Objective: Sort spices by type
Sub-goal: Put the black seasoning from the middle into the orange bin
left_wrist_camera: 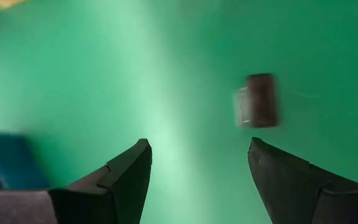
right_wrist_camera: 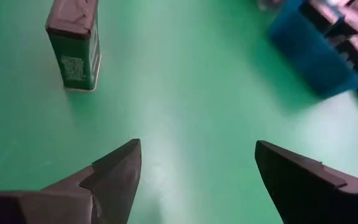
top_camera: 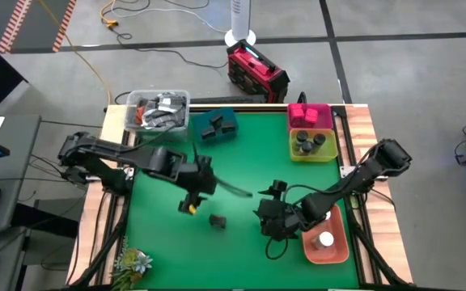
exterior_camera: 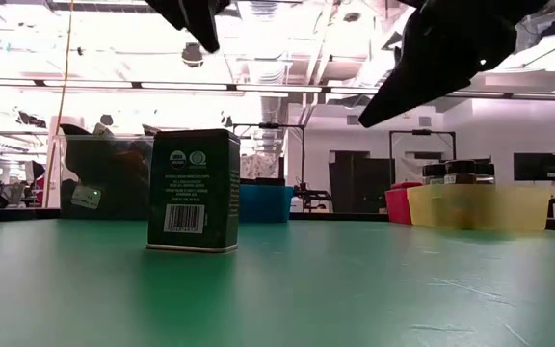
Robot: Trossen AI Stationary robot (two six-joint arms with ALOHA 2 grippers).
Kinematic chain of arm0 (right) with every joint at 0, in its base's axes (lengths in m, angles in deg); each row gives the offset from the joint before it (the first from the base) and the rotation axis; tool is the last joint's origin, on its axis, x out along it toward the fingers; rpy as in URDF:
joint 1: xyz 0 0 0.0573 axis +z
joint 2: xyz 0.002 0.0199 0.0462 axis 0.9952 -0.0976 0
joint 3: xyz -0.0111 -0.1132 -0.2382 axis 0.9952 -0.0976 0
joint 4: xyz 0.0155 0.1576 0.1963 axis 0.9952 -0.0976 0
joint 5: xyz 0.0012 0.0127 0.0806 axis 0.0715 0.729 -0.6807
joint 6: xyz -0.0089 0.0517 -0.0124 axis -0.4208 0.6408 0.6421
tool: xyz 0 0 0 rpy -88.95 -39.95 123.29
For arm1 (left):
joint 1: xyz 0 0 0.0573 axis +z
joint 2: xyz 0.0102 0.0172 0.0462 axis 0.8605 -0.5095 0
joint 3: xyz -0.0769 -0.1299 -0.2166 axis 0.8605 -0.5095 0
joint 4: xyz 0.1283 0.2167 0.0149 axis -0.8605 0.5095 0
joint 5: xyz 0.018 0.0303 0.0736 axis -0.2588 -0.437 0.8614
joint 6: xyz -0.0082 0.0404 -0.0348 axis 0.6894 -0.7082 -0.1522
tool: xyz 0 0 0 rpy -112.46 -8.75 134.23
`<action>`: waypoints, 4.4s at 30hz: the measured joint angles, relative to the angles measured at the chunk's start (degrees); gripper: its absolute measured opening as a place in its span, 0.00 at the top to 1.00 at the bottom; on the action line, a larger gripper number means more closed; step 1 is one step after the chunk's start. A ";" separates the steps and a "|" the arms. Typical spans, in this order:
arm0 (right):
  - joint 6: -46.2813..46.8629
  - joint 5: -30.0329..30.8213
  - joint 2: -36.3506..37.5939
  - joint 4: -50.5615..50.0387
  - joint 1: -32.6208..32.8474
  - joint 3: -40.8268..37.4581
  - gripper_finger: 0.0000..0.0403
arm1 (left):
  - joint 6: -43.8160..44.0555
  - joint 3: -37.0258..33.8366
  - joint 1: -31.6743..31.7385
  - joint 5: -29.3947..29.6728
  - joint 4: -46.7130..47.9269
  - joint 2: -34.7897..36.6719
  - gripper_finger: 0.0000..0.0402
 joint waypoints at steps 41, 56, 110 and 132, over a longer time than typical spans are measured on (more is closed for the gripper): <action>-25.90 -5.78 54.34 32.65 -20.37 -36.75 0.28 | 10.92 -20.96 -7.05 3.76 -32.82 -7.50 0.32; -26.05 -5.78 54.34 32.65 -20.37 -36.75 0.28 | 10.61 -20.98 -5.80 -6.84 -33.33 -9.60 0.34; -27.80 -7.72 54.29 33.09 -20.44 -36.75 0.28 | -16.20 2.75 44.74 -5.23 -30.43 -13.65 0.69; -27.80 -8.33 54.25 33.88 -20.33 -36.75 0.28 | -14.81 2.69 47.22 -2.66 -32.75 -19.65 0.69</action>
